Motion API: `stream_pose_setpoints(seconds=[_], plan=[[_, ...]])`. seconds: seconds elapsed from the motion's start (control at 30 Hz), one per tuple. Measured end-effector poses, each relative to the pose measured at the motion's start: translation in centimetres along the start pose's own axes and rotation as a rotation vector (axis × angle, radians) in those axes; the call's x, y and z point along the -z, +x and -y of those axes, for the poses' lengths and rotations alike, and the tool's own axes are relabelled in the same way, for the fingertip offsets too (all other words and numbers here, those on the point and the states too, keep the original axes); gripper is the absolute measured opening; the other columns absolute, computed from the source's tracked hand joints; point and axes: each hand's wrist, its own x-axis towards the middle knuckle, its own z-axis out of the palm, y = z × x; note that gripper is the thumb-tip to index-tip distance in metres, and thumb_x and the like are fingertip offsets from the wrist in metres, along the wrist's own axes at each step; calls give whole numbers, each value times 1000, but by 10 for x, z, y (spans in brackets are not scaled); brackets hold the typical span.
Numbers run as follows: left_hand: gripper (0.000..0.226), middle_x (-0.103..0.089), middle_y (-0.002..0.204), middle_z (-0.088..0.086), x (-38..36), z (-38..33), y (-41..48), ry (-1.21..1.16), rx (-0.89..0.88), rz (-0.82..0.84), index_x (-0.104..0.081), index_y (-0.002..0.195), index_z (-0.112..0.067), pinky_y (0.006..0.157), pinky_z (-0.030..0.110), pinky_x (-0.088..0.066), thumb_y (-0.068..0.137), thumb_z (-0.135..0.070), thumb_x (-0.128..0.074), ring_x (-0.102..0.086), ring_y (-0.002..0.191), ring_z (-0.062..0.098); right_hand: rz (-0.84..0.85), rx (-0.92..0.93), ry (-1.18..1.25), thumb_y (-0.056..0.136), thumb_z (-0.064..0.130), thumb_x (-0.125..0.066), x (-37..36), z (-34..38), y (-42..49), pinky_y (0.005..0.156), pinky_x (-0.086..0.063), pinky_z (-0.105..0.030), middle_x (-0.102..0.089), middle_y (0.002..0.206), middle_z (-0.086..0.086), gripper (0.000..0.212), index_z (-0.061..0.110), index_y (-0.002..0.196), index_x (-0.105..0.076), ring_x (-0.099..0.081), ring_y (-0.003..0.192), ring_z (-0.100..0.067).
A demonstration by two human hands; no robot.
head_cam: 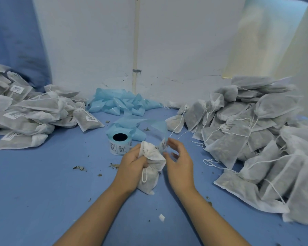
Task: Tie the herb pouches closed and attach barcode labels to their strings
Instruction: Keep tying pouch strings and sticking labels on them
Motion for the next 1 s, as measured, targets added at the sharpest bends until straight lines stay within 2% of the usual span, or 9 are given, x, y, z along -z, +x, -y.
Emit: stream_pose_setpoints(seconds=[0.1, 0.23, 0.37, 0.5, 0.73, 0.8, 0.87, 0.93, 1.0], plan=[[33, -63, 79, 0, -1, 0, -1, -18, 8, 30, -65, 86, -7, 68, 24, -43, 61, -9, -43, -56, 74, 10, 134, -41, 18, 91, 9, -62, -1, -1, 0, 87, -40, -5, -66, 111, 13, 27, 24, 113, -64, -57, 106, 2], [31, -66, 75, -12, 0, -1, -2, -15, -11, 55, -68, 83, -17, 63, 14, -44, 63, -9, -44, -58, 71, 3, 122, -112, 106, 90, 6, -62, -1, -4, 4, 82, -51, -21, -72, 95, 5, 15, 16, 99, -69, -66, 91, -9], [34, -66, 76, -11, -1, -1, -1, -17, -12, 52, -68, 84, -17, 62, 13, -45, 63, -8, -43, -59, 71, 2, 84, -137, 132, 90, 8, -63, -2, -6, 6, 82, -53, -27, -73, 92, 1, 11, 13, 95, -71, -68, 89, -14], [37, -67, 84, 2, -1, 0, 0, 4, -17, 44, -68, 92, -9, 67, 20, -47, 64, -10, -43, -60, 77, 8, 79, -147, 158, 90, 7, -62, -2, -7, 6, 77, -52, -21, -74, 88, 6, 15, 20, 88, -71, -68, 85, -8], [32, -65, 72, -13, -2, -1, -1, -1, 1, 7, -66, 84, -17, 61, 13, -45, 63, -10, -42, -58, 68, 0, 24, -196, 259, 89, 7, -63, 1, -8, 10, 73, -50, -14, -73, 86, 5, 16, 21, 84, -70, -67, 79, -3], [25, -64, 73, -12, -2, -1, -1, -3, 3, -13, -65, 82, -13, 61, 10, -43, 71, -4, -44, -56, 67, -1, -48, -200, 279, 89, 7, -63, 2, -7, 10, 71, -49, -11, -72, 82, 9, 15, 19, 85, -70, -64, 73, 3], [32, -63, 74, -14, -1, 0, 0, 1, 6, -49, -64, 80, -17, 62, 9, -42, 81, 8, -44, -56, 67, -3, -156, -208, 315, 90, 8, -63, 4, -7, 10, 64, -45, -6, -69, 76, 14, 14, 19, 85, -71, -61, 65, 9], [40, -66, 83, -16, 0, 1, 1, 25, 7, -81, -65, 85, -23, 71, 12, -44, 83, 10, -43, -60, 78, 0, -237, -191, 295, 90, 12, -63, 6, -7, 10, 62, -43, -5, -68, 72, 19, 18, 26, 82, -70, -59, 65, 8], [48, -63, 111, -13, 1, 0, 4, 29, 15, -102, -63, 106, -27, 86, 17, -45, 84, 11, -43, -59, 103, 4, -274, -150, 239, 90, 15, -63, 7, -5, 8, 63, -43, -6, -68, 72, 22, 21, 33, 80, -69, -58, 66, 4]])
